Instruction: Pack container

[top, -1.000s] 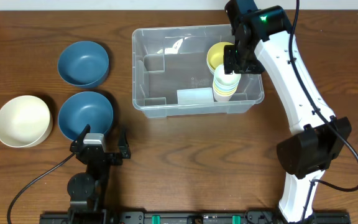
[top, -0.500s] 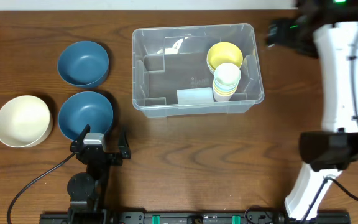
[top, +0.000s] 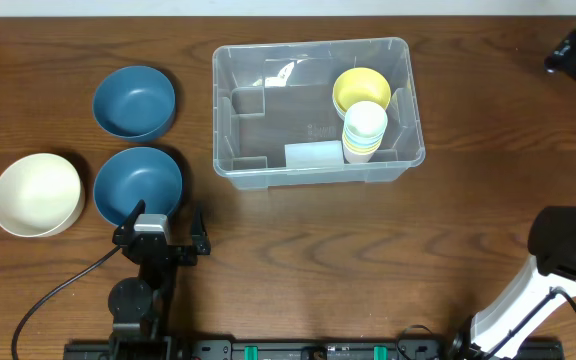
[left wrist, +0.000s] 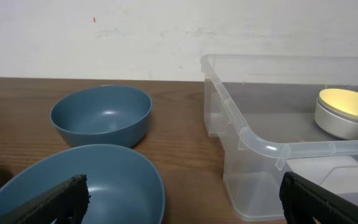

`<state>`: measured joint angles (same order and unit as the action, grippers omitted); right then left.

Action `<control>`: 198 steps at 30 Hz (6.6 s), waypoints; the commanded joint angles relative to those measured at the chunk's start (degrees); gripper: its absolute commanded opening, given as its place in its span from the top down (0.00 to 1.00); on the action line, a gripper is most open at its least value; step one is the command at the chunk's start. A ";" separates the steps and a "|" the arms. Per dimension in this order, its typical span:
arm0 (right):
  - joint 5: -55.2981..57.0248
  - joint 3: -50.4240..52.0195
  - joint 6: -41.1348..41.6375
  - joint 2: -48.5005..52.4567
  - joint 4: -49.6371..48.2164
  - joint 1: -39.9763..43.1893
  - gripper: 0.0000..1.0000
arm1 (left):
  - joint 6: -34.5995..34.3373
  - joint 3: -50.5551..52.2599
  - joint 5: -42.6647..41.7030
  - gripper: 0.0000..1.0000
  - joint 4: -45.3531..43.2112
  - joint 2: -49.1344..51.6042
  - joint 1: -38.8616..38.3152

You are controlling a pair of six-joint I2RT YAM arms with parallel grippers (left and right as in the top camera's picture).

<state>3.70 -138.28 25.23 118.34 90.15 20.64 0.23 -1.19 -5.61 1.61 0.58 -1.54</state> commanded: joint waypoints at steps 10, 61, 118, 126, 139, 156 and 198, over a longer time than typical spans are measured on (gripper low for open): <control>0.37 -0.72 0.90 -0.59 0.02 2.89 0.01 | 0.76 0.96 -0.81 0.02 1.99 -0.35 0.28; 0.37 -0.72 0.90 -0.59 0.02 2.89 0.01 | 6.47 -72.28 3.74 0.02 56.81 76.63 0.24; 0.37 -0.72 0.90 -0.59 0.02 2.89 0.01 | -22.60 -70.27 3.37 0.75 40.89 107.65 3.39; 0.37 -0.72 0.87 -0.59 0.02 2.89 0.01 | -22.60 -72.28 3.28 0.94 44.09 106.66 6.05; 0.37 -0.72 0.90 -0.59 0.02 2.89 0.01 | -15.15 -83.38 -5.90 0.94 57.51 92.24 7.93; 0.37 -0.72 0.90 -0.59 0.02 2.89 0.01 | -12.31 -83.49 -5.88 0.94 32.11 72.02 -13.70; 0.37 -0.72 0.87 -0.59 0.02 2.89 0.01 | 0.17 -83.47 7.82 0.94 21.64 112.67 -32.33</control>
<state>3.64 -138.26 25.26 118.34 90.17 23.20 -0.99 -84.03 -0.43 23.55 111.37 -33.91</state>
